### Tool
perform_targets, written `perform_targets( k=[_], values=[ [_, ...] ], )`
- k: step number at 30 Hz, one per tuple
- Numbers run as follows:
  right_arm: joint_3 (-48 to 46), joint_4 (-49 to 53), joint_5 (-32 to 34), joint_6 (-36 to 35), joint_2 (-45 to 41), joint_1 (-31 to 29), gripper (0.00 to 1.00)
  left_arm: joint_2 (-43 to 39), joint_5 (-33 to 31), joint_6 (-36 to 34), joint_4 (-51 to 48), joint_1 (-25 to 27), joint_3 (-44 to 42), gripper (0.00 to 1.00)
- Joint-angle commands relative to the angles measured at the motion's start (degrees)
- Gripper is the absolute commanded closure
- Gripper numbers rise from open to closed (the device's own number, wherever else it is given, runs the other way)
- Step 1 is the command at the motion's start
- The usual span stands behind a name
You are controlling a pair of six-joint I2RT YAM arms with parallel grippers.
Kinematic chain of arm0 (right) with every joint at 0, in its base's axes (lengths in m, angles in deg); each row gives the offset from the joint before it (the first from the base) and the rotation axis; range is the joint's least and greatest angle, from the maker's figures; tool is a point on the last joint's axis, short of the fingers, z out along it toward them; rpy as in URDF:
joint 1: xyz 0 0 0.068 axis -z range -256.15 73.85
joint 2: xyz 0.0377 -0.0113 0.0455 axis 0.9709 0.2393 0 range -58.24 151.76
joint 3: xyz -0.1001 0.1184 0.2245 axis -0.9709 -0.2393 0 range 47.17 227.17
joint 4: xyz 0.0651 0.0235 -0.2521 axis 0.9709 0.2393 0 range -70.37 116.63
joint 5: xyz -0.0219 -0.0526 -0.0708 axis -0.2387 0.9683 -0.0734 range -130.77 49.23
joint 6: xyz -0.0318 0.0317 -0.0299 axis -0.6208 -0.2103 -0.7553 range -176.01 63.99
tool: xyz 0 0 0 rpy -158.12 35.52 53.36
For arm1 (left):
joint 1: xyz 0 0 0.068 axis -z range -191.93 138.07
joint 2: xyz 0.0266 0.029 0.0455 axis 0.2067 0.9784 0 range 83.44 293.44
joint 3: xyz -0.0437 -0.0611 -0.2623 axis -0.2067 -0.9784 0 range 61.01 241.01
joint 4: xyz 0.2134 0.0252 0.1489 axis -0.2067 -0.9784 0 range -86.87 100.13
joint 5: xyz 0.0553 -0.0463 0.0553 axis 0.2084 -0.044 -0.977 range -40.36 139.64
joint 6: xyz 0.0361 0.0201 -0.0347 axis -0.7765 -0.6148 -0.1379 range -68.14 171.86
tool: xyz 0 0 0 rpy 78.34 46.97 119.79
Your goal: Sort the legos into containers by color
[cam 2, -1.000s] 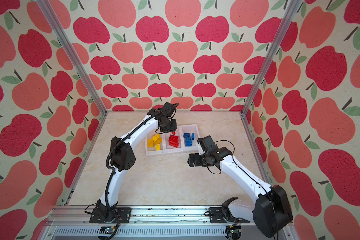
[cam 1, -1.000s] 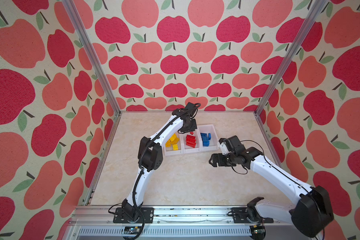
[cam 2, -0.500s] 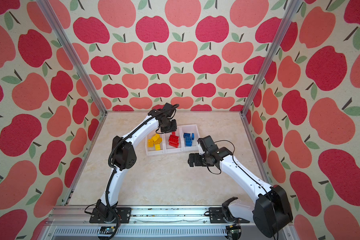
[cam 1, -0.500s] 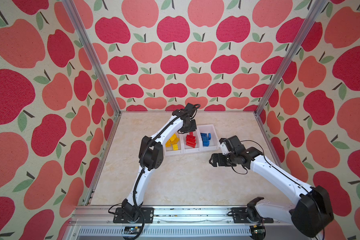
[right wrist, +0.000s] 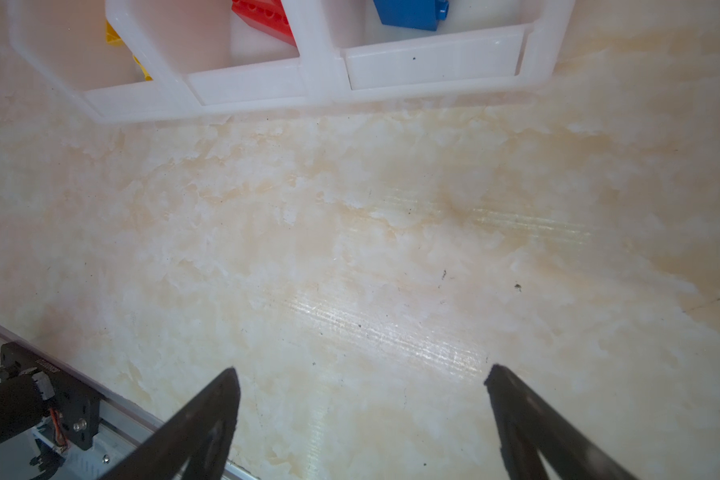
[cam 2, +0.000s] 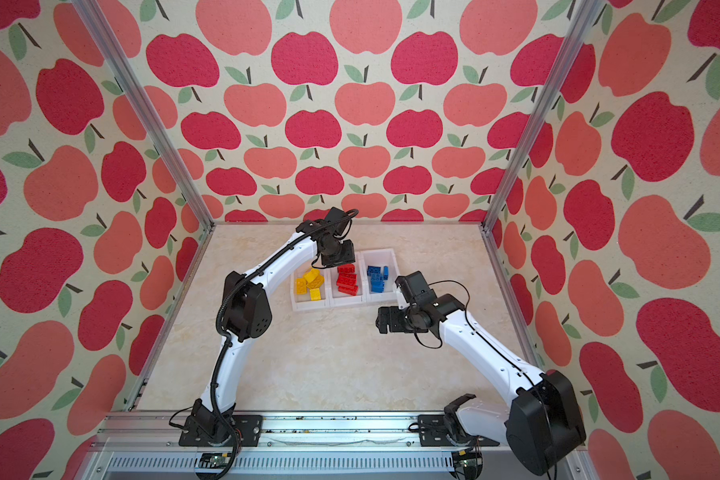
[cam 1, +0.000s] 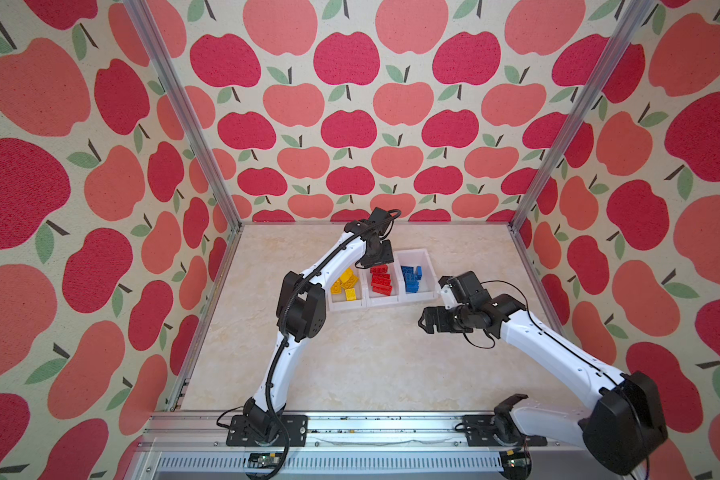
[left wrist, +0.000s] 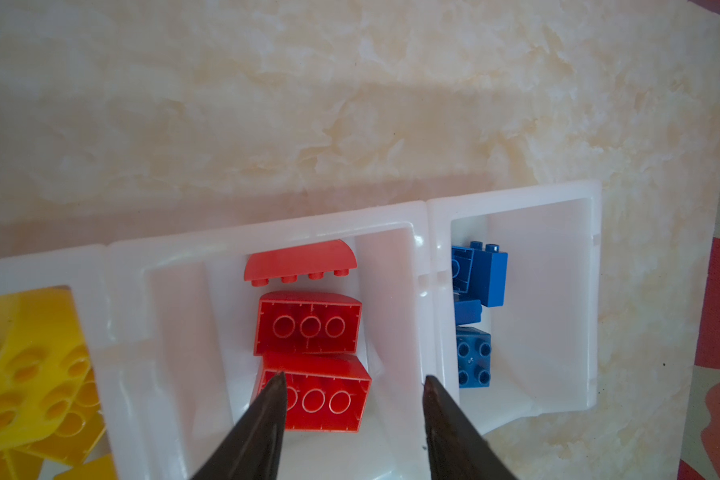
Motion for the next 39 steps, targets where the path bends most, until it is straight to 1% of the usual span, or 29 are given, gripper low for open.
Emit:
perform_targets(
  k=[1,4,10,16,20,26,30,32,35,39],
  values=[
    [0.60,1.18,1.35,0.01,-1.16,0.36,0.04,-6.10,-0.85,-1.01,2.14,-0.32,-4.09,0.41],
    [1.28,1.05,1.71,-0.81,-0.93,0.75,0.03,-11.23,-2.45,-1.83,4.69,-0.18,-9.82,0.35],
    [2.18,0.03,1.68,-2.82,-0.48,2.75,0.01,-23.39,-6.84,-4.00,10.26,-0.07,-24.88,0.23],
    [3.79,-1.63,1.58,-6.76,0.85,6.52,0.01,-36.24,-11.08,-5.83,16.04,-0.72,-40.40,0.09],
    [5.81,-2.58,1.54,-9.77,2.47,9.55,0.01,-43.59,-12.64,-6.89,18.42,-2.76,-49.00,0.01],
    [7.47,-5.50,1.92,-14.91,3.70,14.92,0.01,-52.48,-14.21,-10.41,20.33,-8.49,-59.46,0.01],
    [6.11,-10.81,3.68,-18.60,3.48,18.53,0.01,-58.44,-15.42,-14.88,24.07,-13.22,-66.45,0.01],
    [4.45,-14.59,4.44,-20.67,3.47,20.30,0.01,-60.72,-15.21,-16.81,26.69,-16.24,-69.89,0.01],
    [0.80,-21.95,7.40,-23.12,3.77,22.75,0.01,-63.74,-14.25,-19.48,31.29,-20.98,-74.62,0.01],
    [-7.14,-36.53,9.01,-24.49,3.34,26.16,0.01,-66.91,-12.59,-23.40,38.43,-26.79,-80.31,0.01]
  ],
)
